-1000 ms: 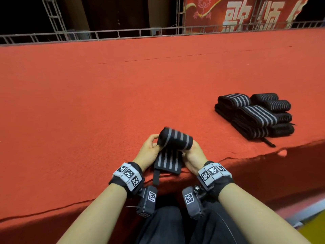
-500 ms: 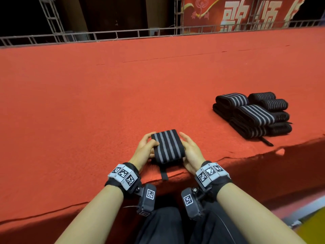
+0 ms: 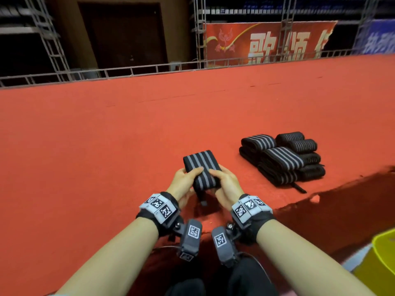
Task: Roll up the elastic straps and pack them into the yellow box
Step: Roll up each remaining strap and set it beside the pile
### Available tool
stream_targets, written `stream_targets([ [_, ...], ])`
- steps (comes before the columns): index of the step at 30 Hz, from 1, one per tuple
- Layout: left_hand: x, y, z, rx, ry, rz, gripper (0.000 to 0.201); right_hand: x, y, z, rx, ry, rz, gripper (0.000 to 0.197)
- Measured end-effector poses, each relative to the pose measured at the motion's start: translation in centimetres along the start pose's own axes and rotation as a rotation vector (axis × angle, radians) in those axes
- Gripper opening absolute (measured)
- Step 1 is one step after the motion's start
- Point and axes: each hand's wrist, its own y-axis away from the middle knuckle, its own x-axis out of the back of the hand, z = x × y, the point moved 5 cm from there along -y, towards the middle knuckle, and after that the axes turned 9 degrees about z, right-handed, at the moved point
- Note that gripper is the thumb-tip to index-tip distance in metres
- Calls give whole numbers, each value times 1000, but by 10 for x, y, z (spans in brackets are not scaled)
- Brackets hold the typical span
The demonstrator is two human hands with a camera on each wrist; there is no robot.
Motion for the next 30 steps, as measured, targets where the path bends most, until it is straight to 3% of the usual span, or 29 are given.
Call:
stream_targets([
  [3, -47, 7, 10, 20, 43, -88, 36, 27, -9, -40, 77, -42, 102, 56],
  [6, -94, 12, 13, 44, 48, -201, 36, 55, -14, -80, 161, -49, 150, 48],
  [9, -142, 17, 12, 137, 34, -323, 22, 87, -23, -120, 274, 28, 257, 42],
  [11, -172, 17, 10, 186, 31, -361, 30, 106, -30, -145, 327, 175, 302, 43],
  [13, -197, 12, 11, 183, 34, -339, 39, 121, -36, -169, 367, 325, 335, 40],
  [17, -231, 4, 7, 192, 37, -238, 38, 149, -57, -197, 372, 488, 446, 16],
  [21, -239, -2, -8, 215, -30, -160, 33, 171, -71, -192, 284, 632, 582, 30],
  [23, -238, -7, -16, 233, -102, -130, 45, 174, -71, -186, 256, 716, 597, 24],
  [25, -238, -11, -23, 229, -180, -105, 58, 180, -74, -179, 241, 773, 624, 36],
  [30, -238, -17, -32, 227, -235, -121, 79, 183, -76, -172, 259, 848, 672, 44],
])
